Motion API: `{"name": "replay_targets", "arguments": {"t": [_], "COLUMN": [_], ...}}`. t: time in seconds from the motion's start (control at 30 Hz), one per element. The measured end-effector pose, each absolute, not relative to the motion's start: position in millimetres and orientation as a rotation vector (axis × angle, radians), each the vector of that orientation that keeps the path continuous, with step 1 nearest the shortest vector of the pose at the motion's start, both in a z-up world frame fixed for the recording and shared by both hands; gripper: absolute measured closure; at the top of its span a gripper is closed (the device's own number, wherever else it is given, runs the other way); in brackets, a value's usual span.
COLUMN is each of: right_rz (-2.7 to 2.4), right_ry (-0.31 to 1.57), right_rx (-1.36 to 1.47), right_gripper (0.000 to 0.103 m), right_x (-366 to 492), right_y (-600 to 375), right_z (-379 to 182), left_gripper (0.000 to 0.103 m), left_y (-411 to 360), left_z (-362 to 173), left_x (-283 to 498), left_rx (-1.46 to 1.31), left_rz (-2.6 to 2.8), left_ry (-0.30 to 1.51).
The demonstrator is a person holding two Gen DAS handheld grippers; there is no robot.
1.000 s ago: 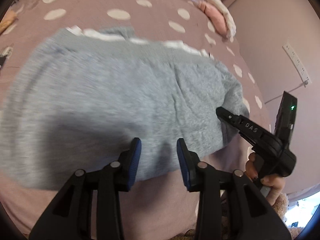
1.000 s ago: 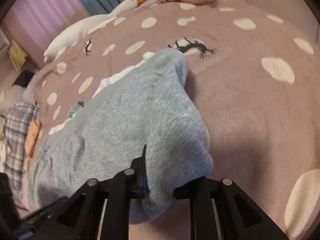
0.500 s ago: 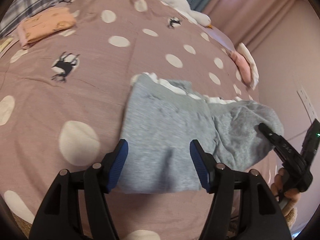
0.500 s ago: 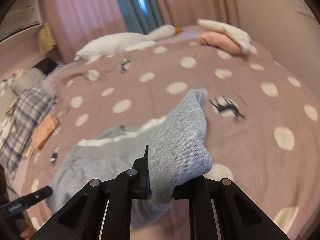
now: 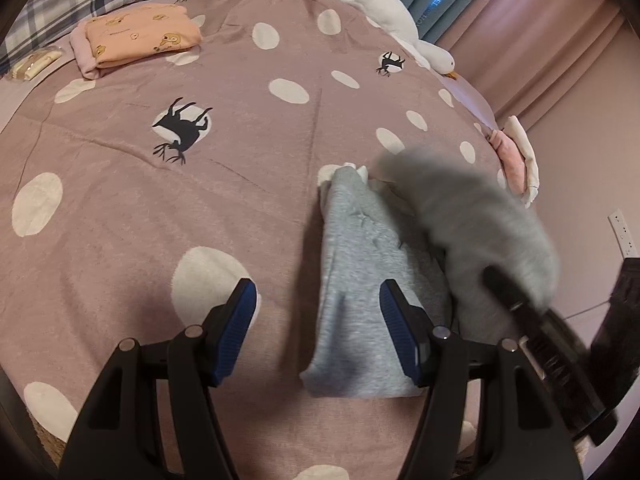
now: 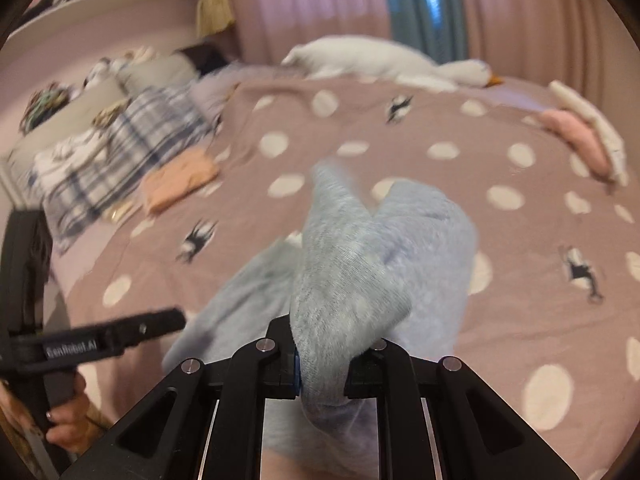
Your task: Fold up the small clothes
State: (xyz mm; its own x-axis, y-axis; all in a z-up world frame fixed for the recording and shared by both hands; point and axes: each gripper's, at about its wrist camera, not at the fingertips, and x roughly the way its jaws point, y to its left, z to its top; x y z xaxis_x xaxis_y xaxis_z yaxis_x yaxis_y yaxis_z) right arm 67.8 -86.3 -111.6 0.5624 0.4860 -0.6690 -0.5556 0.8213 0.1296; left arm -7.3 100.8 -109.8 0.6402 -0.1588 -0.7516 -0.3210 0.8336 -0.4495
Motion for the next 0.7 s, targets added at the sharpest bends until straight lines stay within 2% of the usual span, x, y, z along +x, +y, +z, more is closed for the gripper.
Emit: {"name": "replay_targets", "arguments": {"t": [0.2,0.57,0.67,0.7], "right_rz": [0.651,0.659,0.663,0.665], "right_ry": [0.865,0.882,0.865,0.864], "right_rx": [-0.149,-0.152,-0.141,-0.128], "right_gripper": [0.088,0.088,0.083,0.078], "right_x": [67,56,51,50], "right_y": [-68,-76,-88,-93], "right_z": [-142,-136,-126,-122], "left_gripper": [0.039,0.035,0.030,0.029], "left_y": [104,101,101,101], "left_z": [-113,-113,-112,-113], "left_x": [-8,-8,-8,-7], "left_rx": [-0.607,-0.598,-0.607,-0.610], "left_rz": [0.106,0.094,0.085,0.084], "left_ry": [0.890,0.899,0.891,0.892]}}
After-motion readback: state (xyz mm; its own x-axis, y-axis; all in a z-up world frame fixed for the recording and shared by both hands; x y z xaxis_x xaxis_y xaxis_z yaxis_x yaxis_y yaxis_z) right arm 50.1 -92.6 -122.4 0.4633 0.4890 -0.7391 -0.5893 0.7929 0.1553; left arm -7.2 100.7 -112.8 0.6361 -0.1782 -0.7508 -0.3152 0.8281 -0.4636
